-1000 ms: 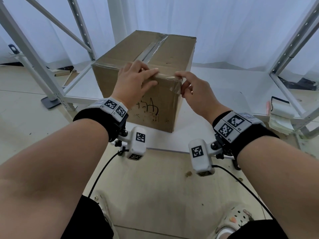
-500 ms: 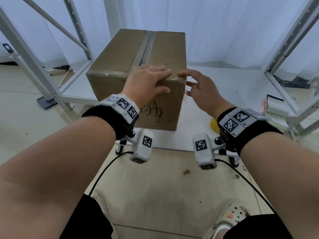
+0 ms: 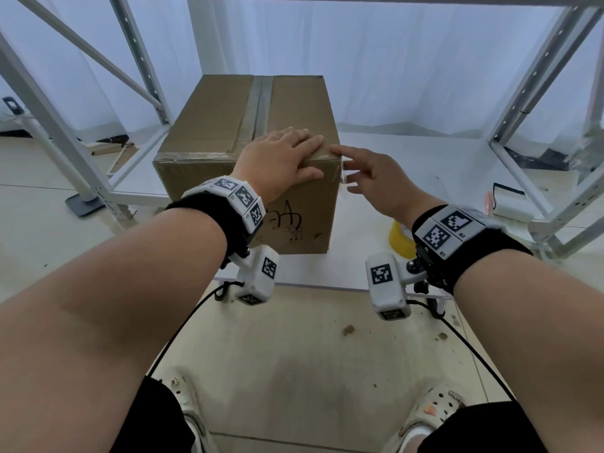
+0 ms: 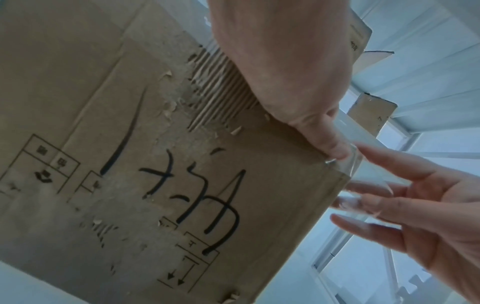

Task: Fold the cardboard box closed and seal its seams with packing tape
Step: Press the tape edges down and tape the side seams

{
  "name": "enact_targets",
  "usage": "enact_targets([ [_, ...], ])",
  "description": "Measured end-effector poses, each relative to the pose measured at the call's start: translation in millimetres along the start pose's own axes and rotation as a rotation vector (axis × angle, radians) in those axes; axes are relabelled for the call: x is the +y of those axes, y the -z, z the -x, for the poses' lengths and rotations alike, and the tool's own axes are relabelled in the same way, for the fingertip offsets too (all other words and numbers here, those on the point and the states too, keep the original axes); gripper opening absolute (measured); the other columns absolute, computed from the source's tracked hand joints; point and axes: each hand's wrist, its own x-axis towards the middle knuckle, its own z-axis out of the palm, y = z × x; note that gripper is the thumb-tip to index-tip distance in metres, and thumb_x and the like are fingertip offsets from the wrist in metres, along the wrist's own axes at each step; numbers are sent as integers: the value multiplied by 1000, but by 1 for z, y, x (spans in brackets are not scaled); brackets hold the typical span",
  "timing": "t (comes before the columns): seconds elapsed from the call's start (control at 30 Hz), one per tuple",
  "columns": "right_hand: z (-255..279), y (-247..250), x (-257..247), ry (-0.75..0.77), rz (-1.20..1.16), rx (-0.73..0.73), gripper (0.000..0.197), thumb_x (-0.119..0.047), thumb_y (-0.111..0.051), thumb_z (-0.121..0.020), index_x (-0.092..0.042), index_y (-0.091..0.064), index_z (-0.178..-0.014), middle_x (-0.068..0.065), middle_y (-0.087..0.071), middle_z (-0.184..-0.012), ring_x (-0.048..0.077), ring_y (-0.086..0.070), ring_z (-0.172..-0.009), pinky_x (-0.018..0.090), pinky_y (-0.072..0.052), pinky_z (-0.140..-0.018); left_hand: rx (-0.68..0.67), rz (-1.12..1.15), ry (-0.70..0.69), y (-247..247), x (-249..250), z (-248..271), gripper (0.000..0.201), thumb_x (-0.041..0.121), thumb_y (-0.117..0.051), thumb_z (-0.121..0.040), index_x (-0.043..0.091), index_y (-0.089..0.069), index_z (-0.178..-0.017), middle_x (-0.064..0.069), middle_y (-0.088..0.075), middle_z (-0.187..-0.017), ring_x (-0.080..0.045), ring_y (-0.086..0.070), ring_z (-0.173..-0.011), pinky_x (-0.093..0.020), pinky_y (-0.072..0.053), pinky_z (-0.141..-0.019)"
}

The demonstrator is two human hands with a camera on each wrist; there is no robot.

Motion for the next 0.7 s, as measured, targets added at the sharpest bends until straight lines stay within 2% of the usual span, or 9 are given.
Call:
enact_targets([
  [0.1,1,4,-3,93,175,47,55,11,-38,-91,-19,-56,-133,9,-65,-117,13,-60,-106,22,-44,-96,-38,-4,-10,0,1,2,73,65,-32,-88,30,-17,-150,0,-22,-156,-23,-21,-143,-40,-20,-114],
  [0.17,1,5,-4,141,254,70,49,7,-42,-91,-18,-58,-130,9,-68,-114,16,-62,-106,27,-45,-97,-43,25,5,1,2,2,71,65,-24,-89,30,-17,-150,0,-22,-157,-23,-20,-144,-41,-20,-114],
  [0.23,2,7,-7,159,282,82,39,3,-45,-92,-18,-58,-123,8,-69,-109,17,-64,-103,31,-49,-93,-34,37,30,0,6,0,66,61,-19,-93,28,-19,-150,-1,-23,-156,-25,-21,-143,-41,-20,-114],
  [0.33,3,9,-10,188,344,66,27,0,-47,-94,-16,-57,-113,8,-69,-107,21,-65,-99,32,-51,-88,20,21,53,-4,14,0,65,59,-28,-95,24,-24,-149,-5,-28,-154,-28,-26,-141,-42,-22,-114],
  [0.43,1,9,-10,246,453,41,25,-1,-49,-94,-14,-59,-113,10,-68,-105,26,-64,-96,38,-51,-88,44,7,71,-6,17,-1,67,58,-37,-93,23,-26,-148,-6,-30,-153,-29,-28,-140,-42,-22,-113],
  [0.53,-1,7,-11,260,560,30,26,-2,-51,-93,-15,-61,-113,9,-67,-104,26,-60,-90,38,-49,-87,65,11,90,-6,21,-2,67,59,-40,-91,23,-30,-146,-6,-33,-152,-31,-30,-139,-43,-24,-113],
  [0.7,-2,6,-11,287,677,40,20,-6,-54,-94,-16,-63,-108,10,-62,-107,28,-59,-90,38,-50,-82,67,113,86,-3,13,0,68,63,-42,-88,26,-34,-144,1,-35,-151,-22,-34,-138,-39,-31,-109],
])
